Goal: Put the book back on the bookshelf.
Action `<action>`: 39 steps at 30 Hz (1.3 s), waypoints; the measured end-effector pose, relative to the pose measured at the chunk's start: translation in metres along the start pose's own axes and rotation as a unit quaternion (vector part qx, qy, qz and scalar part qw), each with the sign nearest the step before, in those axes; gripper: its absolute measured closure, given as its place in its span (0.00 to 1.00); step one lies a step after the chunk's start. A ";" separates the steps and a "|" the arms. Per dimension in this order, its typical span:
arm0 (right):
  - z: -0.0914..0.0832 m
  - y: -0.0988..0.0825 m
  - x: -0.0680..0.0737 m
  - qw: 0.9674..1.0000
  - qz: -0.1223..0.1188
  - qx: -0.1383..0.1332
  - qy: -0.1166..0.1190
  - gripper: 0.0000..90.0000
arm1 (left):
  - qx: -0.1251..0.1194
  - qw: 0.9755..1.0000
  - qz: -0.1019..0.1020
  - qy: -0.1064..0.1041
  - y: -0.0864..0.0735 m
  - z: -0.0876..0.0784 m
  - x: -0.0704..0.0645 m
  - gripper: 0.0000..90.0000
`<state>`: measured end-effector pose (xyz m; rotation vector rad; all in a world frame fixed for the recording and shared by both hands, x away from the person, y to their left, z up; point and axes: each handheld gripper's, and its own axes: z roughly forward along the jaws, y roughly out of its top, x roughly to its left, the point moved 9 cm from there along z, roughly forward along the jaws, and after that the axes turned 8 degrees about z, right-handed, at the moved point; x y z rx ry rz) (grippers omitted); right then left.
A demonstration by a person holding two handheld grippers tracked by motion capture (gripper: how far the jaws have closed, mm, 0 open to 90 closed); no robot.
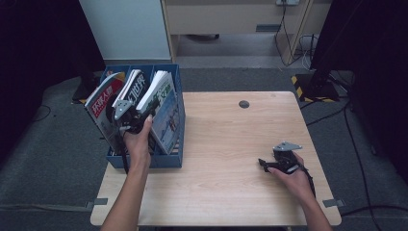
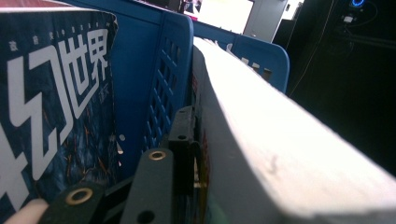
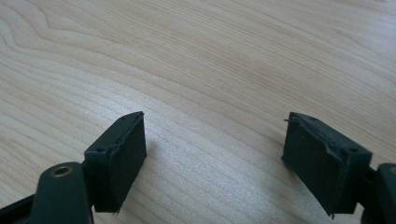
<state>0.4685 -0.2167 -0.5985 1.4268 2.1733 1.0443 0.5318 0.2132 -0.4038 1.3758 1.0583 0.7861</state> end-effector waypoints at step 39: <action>0.000 0.000 0.000 1.000 0.001 0.001 0.001 0.23 | 0.066 0.996 0.051 0.003 -0.035 -0.042 -0.008 0.38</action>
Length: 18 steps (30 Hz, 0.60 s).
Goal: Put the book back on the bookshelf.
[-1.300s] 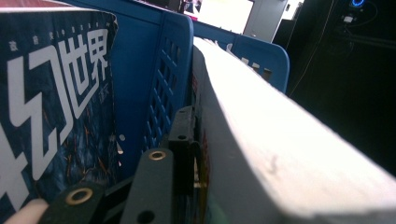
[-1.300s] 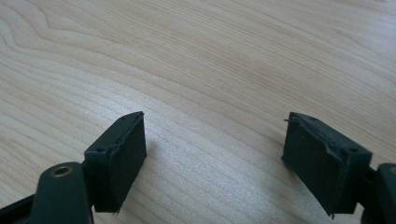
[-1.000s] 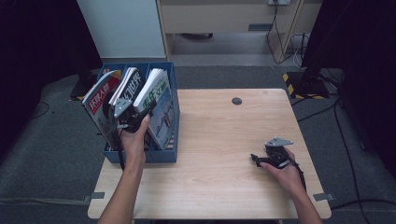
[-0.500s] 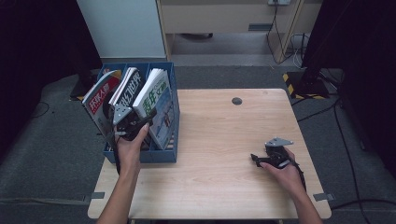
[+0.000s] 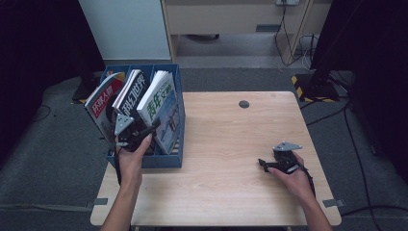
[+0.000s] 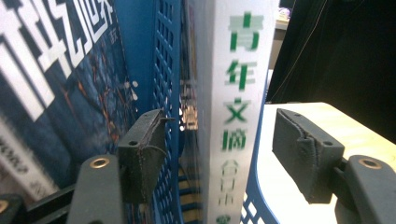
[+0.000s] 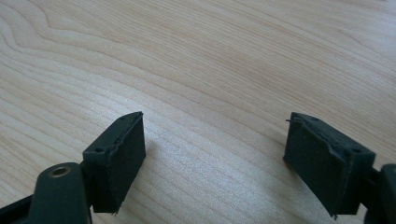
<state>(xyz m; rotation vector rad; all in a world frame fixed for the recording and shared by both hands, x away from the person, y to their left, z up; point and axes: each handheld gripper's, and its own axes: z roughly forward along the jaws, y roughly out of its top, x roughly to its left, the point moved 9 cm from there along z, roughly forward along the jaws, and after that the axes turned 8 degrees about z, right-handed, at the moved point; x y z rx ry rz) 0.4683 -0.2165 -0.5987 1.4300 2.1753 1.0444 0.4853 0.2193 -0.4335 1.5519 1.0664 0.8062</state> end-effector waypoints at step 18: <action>0.001 0.000 0.000 1.000 -0.001 0.002 -0.001 0.21 | 0.039 0.999 0.036 -0.012 -0.019 -0.018 -0.005 0.33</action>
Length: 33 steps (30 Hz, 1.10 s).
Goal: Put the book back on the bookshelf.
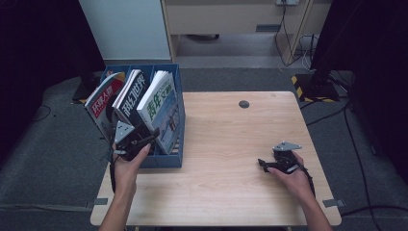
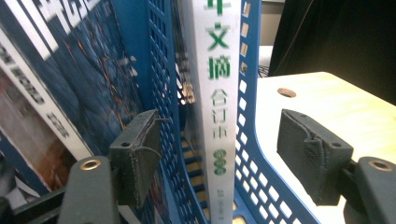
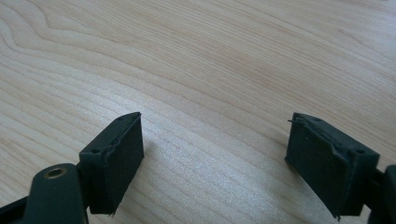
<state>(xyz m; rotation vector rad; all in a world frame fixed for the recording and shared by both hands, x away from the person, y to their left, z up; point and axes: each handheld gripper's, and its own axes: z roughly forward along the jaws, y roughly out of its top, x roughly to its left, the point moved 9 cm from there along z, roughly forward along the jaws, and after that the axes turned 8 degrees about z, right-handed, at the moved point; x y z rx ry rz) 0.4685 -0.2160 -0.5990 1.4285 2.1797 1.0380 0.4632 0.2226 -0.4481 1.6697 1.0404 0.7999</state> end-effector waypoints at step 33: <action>0.001 0.000 0.001 1.000 0.002 0.001 -0.002 0.19 | 0.050 0.992 0.067 -0.093 -0.016 -0.005 -0.063 0.17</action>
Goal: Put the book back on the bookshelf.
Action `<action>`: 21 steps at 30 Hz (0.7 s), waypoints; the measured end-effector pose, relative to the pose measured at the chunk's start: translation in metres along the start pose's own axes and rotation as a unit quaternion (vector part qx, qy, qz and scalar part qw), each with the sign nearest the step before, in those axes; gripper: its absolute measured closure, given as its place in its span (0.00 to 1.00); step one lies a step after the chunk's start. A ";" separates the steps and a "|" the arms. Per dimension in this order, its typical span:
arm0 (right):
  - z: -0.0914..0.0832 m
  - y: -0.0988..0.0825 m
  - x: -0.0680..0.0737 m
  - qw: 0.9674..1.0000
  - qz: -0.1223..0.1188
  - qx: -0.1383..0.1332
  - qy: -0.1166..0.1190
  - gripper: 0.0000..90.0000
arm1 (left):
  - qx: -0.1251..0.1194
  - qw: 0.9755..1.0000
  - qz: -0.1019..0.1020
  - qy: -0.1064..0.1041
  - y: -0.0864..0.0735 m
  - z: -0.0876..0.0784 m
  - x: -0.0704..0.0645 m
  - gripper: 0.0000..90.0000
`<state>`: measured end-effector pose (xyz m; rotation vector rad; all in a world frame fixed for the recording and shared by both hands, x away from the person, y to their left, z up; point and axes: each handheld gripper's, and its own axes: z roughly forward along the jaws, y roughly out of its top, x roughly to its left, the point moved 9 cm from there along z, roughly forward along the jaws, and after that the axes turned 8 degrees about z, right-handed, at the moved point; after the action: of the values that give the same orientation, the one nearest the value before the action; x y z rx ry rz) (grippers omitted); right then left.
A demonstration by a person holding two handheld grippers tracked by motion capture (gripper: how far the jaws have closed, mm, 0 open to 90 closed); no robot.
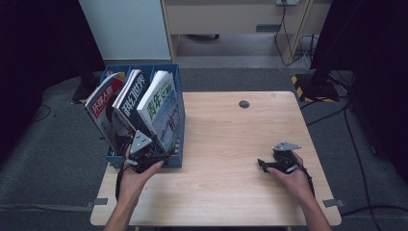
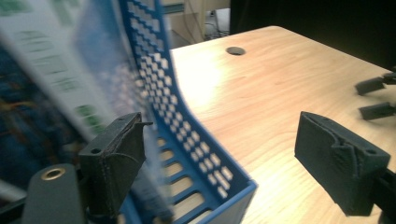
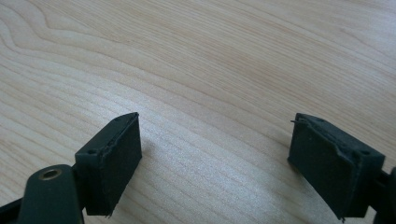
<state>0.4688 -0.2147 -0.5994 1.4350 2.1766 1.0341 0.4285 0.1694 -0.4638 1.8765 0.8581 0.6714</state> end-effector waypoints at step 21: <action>0.000 0.000 0.000 1.000 -0.002 0.001 0.000 0.18 | 0.027 0.997 0.028 -0.061 0.008 0.046 -0.050 0.16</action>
<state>0.4688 -0.2145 -0.5995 1.4314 2.1803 1.0319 0.4351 0.1033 -0.4807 1.9746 0.7540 0.5678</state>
